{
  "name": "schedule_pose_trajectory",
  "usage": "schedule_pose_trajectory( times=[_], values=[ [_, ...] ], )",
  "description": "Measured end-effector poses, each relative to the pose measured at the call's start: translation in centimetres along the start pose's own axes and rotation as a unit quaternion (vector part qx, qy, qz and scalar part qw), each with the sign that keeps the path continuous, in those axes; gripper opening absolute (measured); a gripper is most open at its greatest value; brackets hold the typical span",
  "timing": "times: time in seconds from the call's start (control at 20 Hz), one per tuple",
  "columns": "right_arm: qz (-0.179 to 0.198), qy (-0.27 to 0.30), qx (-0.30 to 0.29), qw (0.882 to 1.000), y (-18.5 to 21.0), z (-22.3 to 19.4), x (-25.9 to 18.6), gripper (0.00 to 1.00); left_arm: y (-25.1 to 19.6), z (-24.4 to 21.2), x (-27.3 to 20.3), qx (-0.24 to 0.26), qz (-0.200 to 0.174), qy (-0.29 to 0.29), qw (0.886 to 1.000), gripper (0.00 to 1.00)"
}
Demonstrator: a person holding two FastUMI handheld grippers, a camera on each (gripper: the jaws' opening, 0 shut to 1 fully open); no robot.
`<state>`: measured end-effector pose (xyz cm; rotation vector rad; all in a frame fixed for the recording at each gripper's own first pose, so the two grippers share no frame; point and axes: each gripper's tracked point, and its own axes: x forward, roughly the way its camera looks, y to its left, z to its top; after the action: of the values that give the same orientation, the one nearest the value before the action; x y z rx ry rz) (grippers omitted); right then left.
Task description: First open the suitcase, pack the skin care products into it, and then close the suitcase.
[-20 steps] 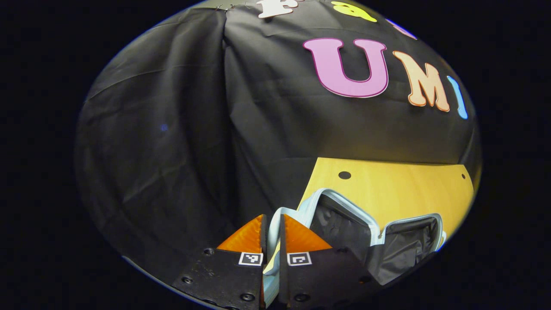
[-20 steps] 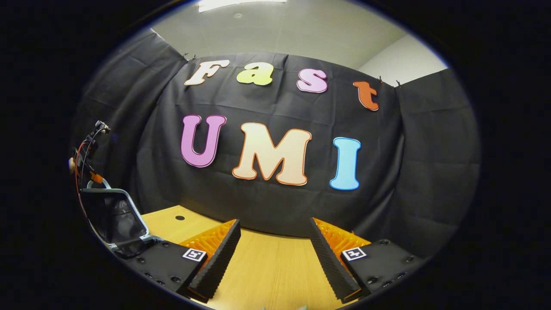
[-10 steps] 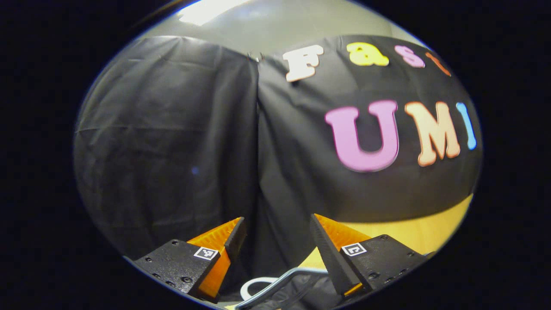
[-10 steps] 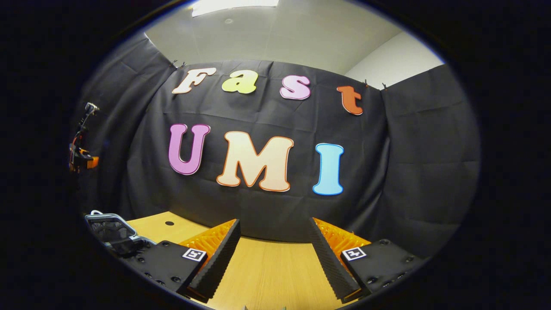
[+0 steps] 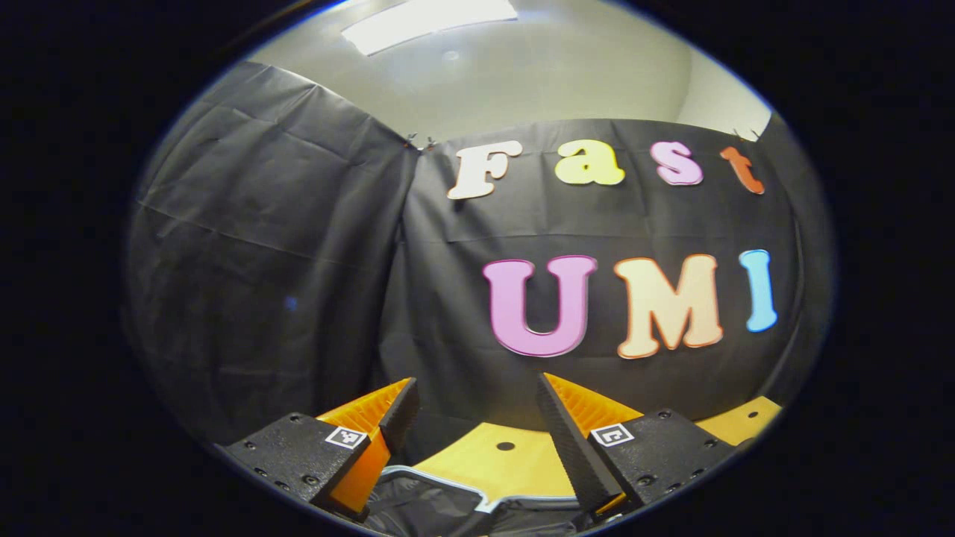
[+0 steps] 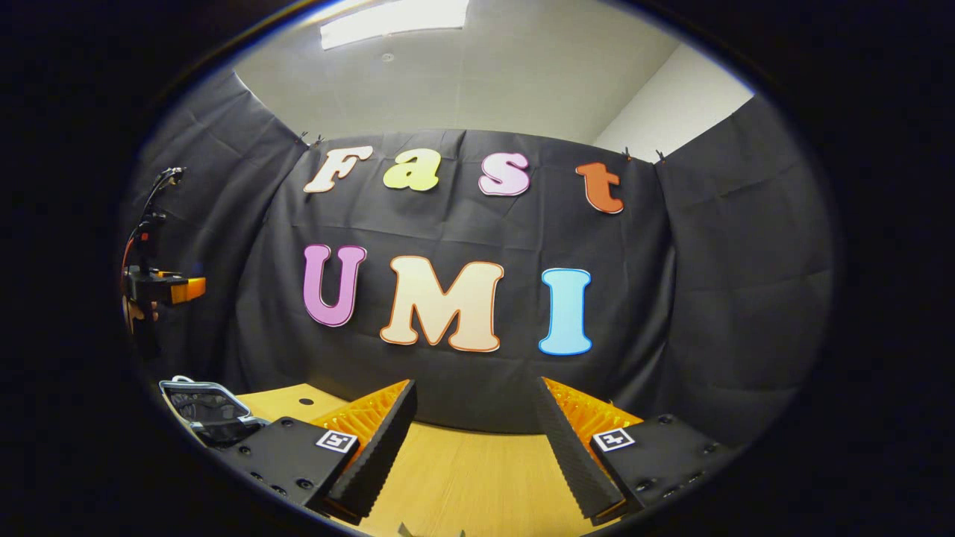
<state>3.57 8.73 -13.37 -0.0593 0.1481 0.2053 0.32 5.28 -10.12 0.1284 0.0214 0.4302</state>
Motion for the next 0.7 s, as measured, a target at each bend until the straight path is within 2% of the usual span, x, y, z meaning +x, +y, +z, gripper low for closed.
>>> schedule_pose_trajectory(
  times=[0.2,0.35,0.7],
  values=[
    [0.003,0.011,0.013,1.0,-2.6,-0.7,-1.8,1.0,-8.4,-2.2,-3.2,-0.03,-0.069,0.045,0.996,0.95],
    [0.005,0.015,0.023,1.0,-4.0,-1.1,-3.1,0.98,-12.4,-2.9,-5.6,-0.011,-0.088,0.058,0.994,0.93],
    [0.008,0.024,0.037,0.999,-6.9,-2.1,-5.1,0.98,-23.1,-5.8,-11.0,0.012,-0.176,0.094,0.98,0.94]
  ],
)
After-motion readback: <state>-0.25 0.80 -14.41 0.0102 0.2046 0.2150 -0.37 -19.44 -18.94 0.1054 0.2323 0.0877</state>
